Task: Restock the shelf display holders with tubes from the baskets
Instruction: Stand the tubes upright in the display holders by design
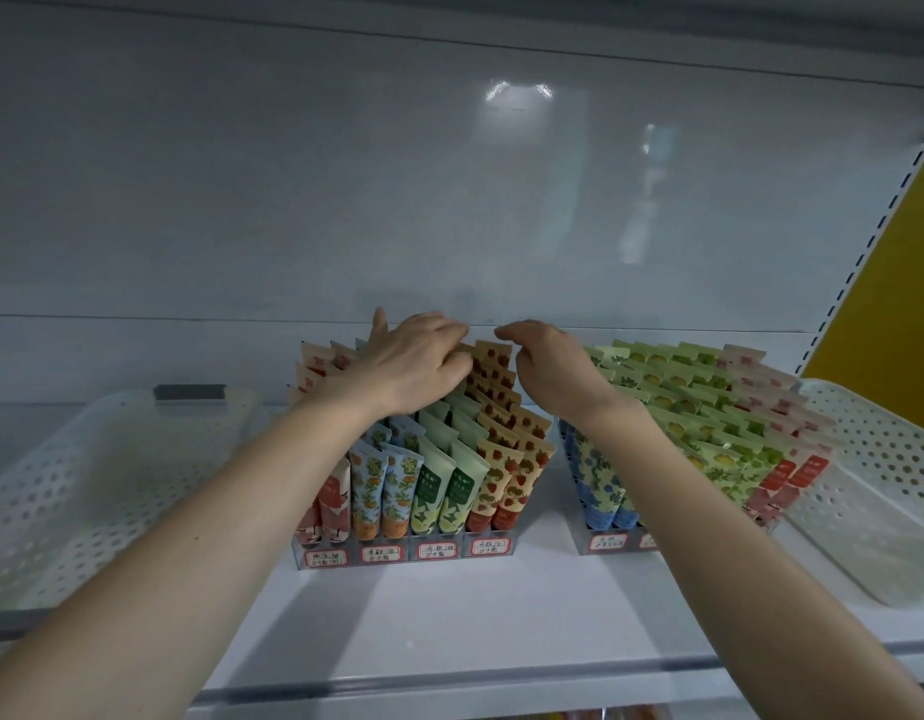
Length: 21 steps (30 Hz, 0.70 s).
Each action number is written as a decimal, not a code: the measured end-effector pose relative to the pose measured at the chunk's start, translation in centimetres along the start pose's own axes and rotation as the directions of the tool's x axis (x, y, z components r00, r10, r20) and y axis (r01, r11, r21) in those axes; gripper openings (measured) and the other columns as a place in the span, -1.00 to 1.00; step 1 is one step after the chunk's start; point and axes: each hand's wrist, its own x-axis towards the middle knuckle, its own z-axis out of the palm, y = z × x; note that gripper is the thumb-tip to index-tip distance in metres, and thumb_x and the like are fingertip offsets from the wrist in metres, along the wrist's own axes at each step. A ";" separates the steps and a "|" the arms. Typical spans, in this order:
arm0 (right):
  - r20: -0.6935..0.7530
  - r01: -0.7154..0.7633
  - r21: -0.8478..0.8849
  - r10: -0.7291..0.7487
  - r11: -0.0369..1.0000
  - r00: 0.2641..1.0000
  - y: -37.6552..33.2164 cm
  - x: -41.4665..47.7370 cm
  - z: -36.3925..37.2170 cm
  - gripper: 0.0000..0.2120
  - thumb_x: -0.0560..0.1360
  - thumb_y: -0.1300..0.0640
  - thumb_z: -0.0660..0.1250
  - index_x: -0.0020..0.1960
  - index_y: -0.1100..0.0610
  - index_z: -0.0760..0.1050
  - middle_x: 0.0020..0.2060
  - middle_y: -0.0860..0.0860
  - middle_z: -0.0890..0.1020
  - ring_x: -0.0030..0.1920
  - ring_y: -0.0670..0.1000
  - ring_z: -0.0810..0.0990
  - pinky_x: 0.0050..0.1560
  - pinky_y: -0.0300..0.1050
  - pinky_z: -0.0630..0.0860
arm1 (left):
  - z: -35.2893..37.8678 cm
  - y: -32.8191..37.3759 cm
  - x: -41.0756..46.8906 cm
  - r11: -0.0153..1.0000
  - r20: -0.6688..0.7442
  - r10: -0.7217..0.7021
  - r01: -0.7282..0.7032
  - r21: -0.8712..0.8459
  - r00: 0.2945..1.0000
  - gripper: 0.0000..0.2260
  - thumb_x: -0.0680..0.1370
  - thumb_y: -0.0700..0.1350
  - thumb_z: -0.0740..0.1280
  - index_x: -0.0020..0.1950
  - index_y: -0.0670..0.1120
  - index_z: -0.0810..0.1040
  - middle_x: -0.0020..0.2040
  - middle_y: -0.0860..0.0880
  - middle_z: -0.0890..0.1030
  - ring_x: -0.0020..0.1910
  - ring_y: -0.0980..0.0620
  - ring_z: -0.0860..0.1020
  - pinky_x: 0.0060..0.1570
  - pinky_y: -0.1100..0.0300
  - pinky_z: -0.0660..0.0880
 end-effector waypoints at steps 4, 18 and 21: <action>-0.116 0.011 0.041 -0.006 0.999 0.993 -0.5 -0.5 -0.6 -0.63 0.56 0.36 0.07 0.31 0.22 0.43 0.27 0.11 0.49 0.28 0.05 0.44 0.19 -0.30 0.30 | -0.6 -0.1 -2.9 0.994 -0.355 0.018 -0.055 -0.094 0.935 -0.65 0.61 -0.12 0.16 0.38 -0.15 0.39 0.36 -0.06 0.44 0.34 -0.01 0.36 0.39 0.05 0.14; -0.079 0.056 -0.096 -0.064 0.994 0.995 -1.1 -10.8 -2.9 -0.72 0.55 0.23 0.19 0.21 0.22 0.53 0.18 0.12 0.56 0.22 0.13 0.46 0.17 -0.11 0.35 | 2.2 4.8 -13.6 0.989 -0.315 0.139 -0.114 0.095 0.939 -0.63 0.47 -0.05 0.09 -0.16 -0.21 0.64 -0.23 -0.09 0.64 -0.22 -0.12 0.59 -0.12 0.02 0.51; -0.071 0.035 -0.113 -0.043 0.993 0.997 -0.7 -15.3 -3.8 -0.75 0.54 0.25 0.20 0.16 0.24 0.56 0.12 0.13 0.59 0.18 0.15 0.48 0.14 -0.08 0.37 | 2.9 6.9 -15.8 0.986 -0.278 0.149 -0.123 0.109 0.949 -0.60 0.47 -0.02 0.04 -0.20 -0.20 0.61 -0.26 -0.08 0.61 -0.22 -0.12 0.57 -0.10 0.02 0.49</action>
